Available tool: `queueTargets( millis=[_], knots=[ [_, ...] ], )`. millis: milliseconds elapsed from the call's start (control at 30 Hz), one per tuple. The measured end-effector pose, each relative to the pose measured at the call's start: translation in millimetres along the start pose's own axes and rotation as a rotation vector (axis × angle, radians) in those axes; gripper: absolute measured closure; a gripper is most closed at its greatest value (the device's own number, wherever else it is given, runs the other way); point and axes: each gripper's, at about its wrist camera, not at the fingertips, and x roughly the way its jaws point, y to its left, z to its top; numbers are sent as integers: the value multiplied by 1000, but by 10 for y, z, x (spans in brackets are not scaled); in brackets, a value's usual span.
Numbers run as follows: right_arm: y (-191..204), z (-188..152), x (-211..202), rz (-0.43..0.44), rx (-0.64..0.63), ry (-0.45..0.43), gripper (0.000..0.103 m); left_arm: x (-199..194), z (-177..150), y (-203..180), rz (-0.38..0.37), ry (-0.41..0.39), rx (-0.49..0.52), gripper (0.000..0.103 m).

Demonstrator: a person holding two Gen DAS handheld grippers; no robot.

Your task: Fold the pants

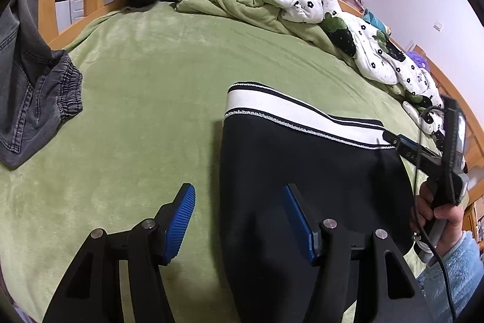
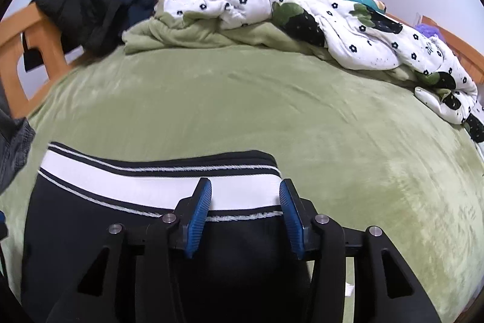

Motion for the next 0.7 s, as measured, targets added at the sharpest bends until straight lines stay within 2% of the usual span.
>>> queueTargets(
  millis=[67, 133, 200, 367, 533, 700],
  knots=[
    [24, -36, 97, -25, -33, 28, 57, 12, -17, -21, 0, 4, 10, 45],
    [-3, -82, 134, -23, -26, 14, 55, 23, -21, -31, 2, 9, 13, 45],
    [-59, -84, 157, -21, 2, 6, 47, 31, -27, -31, 0, 12, 12, 45],
    [-258, -53, 255, 63, 107, 69, 44, 24, -10, -26, -6, 14, 0, 45],
    [-254, -40, 177, 73, 128, 100, 43, 27, -15, -24, -20, 15, -11, 45],
    [-241, -151, -36, 74, 101, 92, 49, 57, -95, -75, -38, 25, 15, 45]
  ],
)
